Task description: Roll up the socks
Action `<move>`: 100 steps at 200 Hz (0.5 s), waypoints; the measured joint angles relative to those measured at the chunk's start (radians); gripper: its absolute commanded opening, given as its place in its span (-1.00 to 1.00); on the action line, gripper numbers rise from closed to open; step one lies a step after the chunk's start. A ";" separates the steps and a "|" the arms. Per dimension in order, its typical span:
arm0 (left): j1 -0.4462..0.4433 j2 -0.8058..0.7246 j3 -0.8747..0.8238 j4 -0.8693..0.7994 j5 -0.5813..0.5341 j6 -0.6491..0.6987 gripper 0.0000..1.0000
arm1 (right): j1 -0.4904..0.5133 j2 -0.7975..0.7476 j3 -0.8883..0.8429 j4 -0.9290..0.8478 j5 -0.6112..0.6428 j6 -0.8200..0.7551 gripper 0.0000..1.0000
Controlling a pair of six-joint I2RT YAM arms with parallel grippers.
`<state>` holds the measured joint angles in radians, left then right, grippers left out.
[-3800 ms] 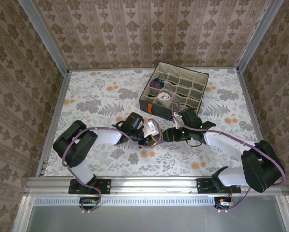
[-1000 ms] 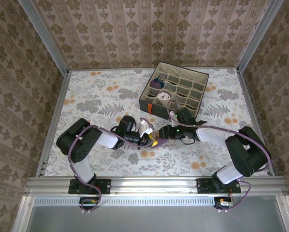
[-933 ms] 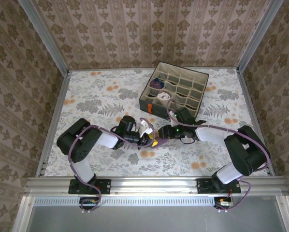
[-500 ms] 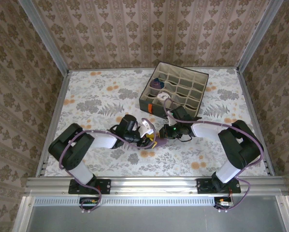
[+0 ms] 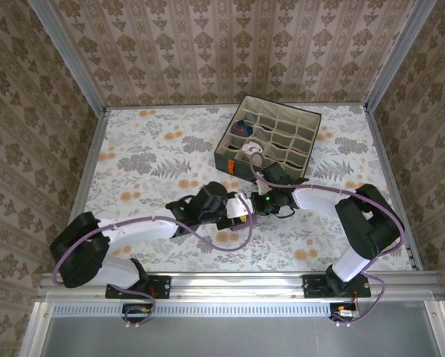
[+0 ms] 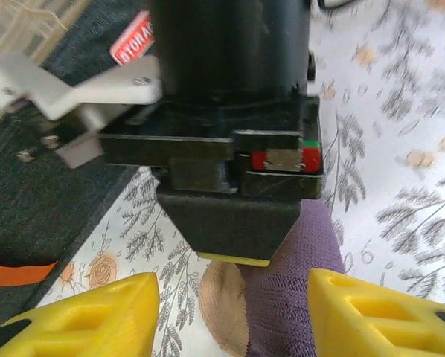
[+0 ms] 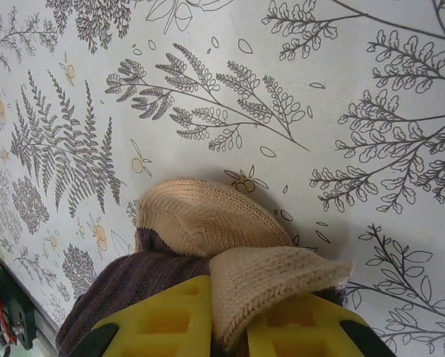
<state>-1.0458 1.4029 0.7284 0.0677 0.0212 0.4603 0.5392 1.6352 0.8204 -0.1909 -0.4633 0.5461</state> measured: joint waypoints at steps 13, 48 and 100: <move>-0.031 0.044 0.003 -0.018 -0.061 0.021 0.00 | 0.000 0.003 0.006 -0.006 0.000 0.000 -0.79; -0.075 0.148 0.018 -0.032 -0.135 0.030 -0.04 | 0.002 0.007 0.012 -0.019 0.000 0.000 -0.75; -0.054 0.183 0.036 -0.037 -0.070 -0.052 -0.90 | 0.001 0.008 0.014 -0.026 0.018 -0.002 -0.33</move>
<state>-1.1000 1.5856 0.7647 0.0303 -0.0490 0.4084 0.5404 1.6428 0.8345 -0.2169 -0.4450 0.5442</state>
